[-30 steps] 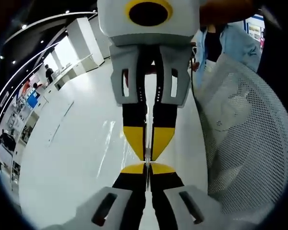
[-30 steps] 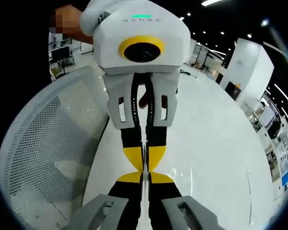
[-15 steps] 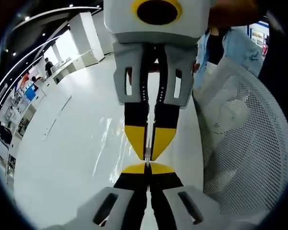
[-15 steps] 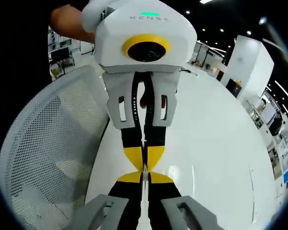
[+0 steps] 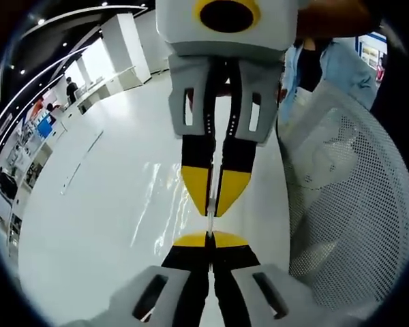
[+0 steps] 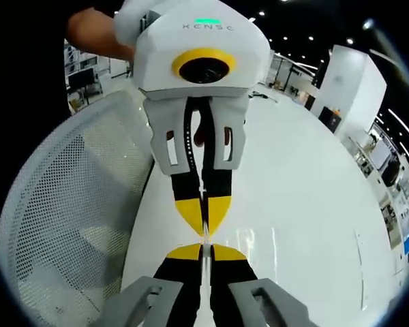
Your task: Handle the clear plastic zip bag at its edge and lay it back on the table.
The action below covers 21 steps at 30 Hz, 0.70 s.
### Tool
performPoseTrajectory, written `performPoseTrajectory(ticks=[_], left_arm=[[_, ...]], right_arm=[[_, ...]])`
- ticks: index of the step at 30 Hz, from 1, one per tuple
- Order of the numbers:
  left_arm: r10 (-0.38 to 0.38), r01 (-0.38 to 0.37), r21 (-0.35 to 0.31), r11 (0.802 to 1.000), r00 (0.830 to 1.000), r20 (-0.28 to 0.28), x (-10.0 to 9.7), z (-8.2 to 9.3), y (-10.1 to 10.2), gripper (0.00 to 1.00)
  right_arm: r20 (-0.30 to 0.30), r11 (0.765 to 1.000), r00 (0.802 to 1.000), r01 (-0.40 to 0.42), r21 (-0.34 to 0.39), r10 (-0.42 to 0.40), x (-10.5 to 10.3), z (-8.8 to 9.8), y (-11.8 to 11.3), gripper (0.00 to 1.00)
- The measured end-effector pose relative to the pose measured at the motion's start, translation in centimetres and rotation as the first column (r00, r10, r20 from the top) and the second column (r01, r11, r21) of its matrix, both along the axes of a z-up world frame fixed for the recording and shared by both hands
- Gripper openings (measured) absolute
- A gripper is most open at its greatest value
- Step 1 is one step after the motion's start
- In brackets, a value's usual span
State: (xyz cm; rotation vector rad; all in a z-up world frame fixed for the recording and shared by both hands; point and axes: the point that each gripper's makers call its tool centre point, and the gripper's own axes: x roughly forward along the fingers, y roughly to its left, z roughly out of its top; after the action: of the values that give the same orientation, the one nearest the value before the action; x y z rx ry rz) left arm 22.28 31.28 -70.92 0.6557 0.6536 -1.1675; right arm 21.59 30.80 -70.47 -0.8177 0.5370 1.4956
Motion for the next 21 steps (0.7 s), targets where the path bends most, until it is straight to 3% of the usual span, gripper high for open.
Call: performPoseTrajectory(ticks=[21], left_arm=[[0.011,-0.011,0.006,1.0,1.0,-0.011,0.1,-0.29,0.19,0.0]], right_arm=[[-0.006,1.0,1.0,0.016,-0.007,-0.016,-0.02,-0.22,-0.9,0.0]])
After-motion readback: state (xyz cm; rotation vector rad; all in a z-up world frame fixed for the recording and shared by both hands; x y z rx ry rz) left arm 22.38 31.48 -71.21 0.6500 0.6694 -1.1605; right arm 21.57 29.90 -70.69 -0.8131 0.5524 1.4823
